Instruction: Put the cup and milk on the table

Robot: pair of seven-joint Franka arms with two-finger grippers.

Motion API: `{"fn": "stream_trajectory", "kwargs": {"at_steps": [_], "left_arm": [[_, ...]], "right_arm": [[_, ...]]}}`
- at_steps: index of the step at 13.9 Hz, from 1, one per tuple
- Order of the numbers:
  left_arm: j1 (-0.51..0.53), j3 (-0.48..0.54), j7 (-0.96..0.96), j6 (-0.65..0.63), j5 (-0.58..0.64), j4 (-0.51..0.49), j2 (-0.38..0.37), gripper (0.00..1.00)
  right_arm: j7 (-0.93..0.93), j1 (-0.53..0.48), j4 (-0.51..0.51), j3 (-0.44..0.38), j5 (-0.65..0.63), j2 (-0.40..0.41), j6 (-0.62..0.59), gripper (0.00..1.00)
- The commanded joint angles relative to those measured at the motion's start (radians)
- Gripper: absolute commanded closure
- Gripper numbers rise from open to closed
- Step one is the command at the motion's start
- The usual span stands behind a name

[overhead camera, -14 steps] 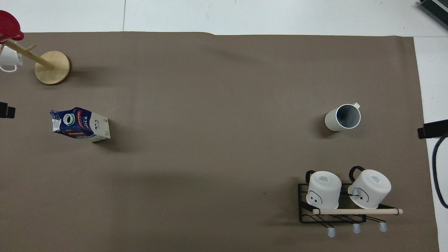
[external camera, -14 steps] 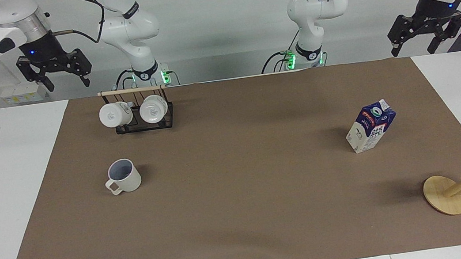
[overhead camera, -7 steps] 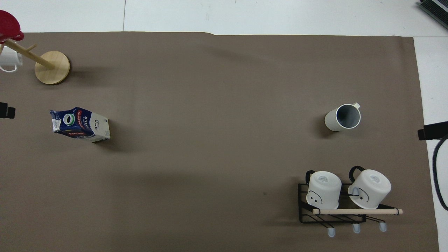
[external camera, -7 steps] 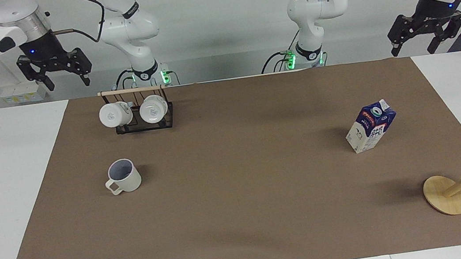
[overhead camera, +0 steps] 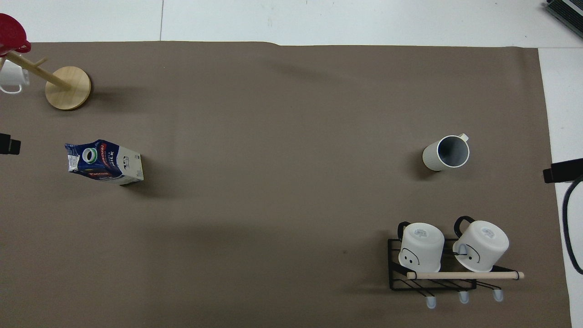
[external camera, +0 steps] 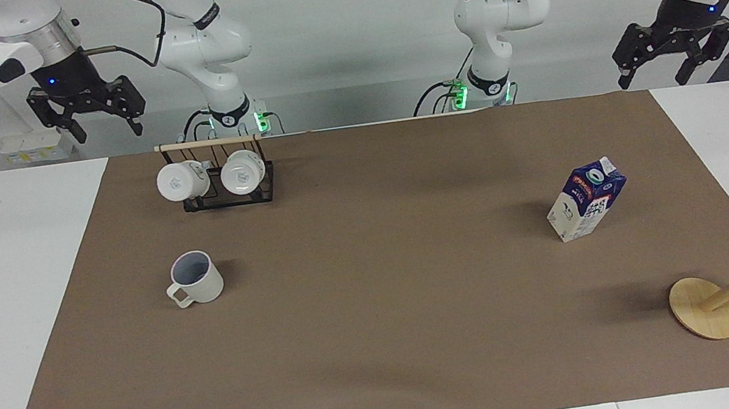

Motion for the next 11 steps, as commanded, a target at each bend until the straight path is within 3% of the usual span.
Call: {"fn": "stream_trajectory", "kwargs": {"at_steps": [1, 11], "left_arm": [[-0.005, 0.005, 0.002, -0.023, -0.003, 0.016, 0.003, 0.00], [-0.005, 0.006, 0.007, -0.015, -0.003, 0.008, 0.001, 0.00]], "right_arm": [[0.053, -0.002, -0.052, 0.005, -0.014, -0.036, 0.036, 0.00], [0.054, 0.004, -0.096, 0.014, -0.011, -0.042, 0.120, 0.00]]}}
